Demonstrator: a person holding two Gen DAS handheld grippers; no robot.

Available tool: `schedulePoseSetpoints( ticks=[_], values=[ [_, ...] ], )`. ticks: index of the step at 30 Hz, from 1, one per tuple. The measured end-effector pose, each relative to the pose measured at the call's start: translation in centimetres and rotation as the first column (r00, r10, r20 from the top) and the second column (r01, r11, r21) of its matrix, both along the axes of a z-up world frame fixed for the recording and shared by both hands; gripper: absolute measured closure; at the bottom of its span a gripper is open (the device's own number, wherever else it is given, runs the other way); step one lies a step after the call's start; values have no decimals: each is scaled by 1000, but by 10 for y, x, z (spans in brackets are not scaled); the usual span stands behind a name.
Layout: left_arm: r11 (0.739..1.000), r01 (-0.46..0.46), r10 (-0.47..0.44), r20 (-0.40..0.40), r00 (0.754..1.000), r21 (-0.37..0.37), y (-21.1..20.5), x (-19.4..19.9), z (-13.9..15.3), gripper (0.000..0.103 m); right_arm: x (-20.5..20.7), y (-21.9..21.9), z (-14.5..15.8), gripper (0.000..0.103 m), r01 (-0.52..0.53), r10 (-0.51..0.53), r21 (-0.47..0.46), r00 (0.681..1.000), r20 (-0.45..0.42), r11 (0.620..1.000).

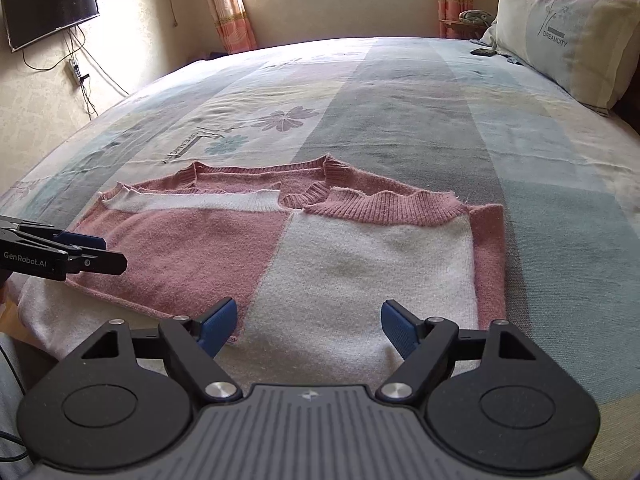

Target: Fold clothes

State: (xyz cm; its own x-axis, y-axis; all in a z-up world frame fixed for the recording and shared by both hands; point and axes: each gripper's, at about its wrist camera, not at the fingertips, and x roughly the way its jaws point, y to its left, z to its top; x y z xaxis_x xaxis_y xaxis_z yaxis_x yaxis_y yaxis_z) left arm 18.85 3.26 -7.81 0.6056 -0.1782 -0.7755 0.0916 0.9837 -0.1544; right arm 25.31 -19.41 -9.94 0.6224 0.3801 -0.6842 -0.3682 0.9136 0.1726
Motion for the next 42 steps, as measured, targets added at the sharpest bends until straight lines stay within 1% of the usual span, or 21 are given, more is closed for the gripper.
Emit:
schedulePoseSetpoints(
  ticks=[5,7,11,14,17,22,25,29,31,33,36,37,41,42],
  values=[
    [1000,-15,14,3,1000,8,3,-5,4,34,1,-1,-6,19,24,-24,-10,1000,-19,1000],
    [1000,-11,11,10,1000,19,1,-9,7,34,-2,-2,-4,19,27,-27,-7,1000,-14,1000],
    [1000,-7,7,12,1000,13,0,-21,11,34,-11,-2,3,19,17,-17,5,1000,-8,1000],
    [1000,8,-8,2,1000,15,1,-31,11,32,-20,-1,7,19,-4,4,16,1000,-20,1000],
    [1000,-5,5,-24,1000,21,5,-43,6,32,-31,-2,5,16,-20,20,7,999,-38,1000],
    [999,-36,37,-68,997,22,16,-57,-8,32,-45,-14,-8,16,6,-7,-3,996,-85,1000],
    [999,-41,42,-61,997,24,17,-62,-4,32,-50,-18,-11,16,19,-19,5,995,-94,1000],
    [999,-34,35,-35,999,25,15,-66,3,30,-51,-15,-1,16,12,-11,20,997,-74,1000],
    [999,-35,35,-42,999,4,20,-65,2,30,-51,-13,2,16,8,-7,16,998,-66,1000],
    [998,-44,43,-39,998,-32,30,-64,2,30,-51,-12,3,16,6,-5,16,998,-65,1000],
    [990,-81,82,7,997,-113,58,-62,12,30,-53,-12,6,16,5,-4,25,998,-60,1000],
    [986,-93,97,21,995,-138,68,-60,15,29,-53,-12,7,16,5,-3,27,998,-58,1000],
    [971,-166,175,39,984,-173,103,-45,17,28,-51,-12,15,12,6,-2,82,999,-45,997],
    [966,-183,192,33,981,-183,111,-41,14,28,-49,-11,16,11,6,-2,96,999,-44,995]
  ],
)
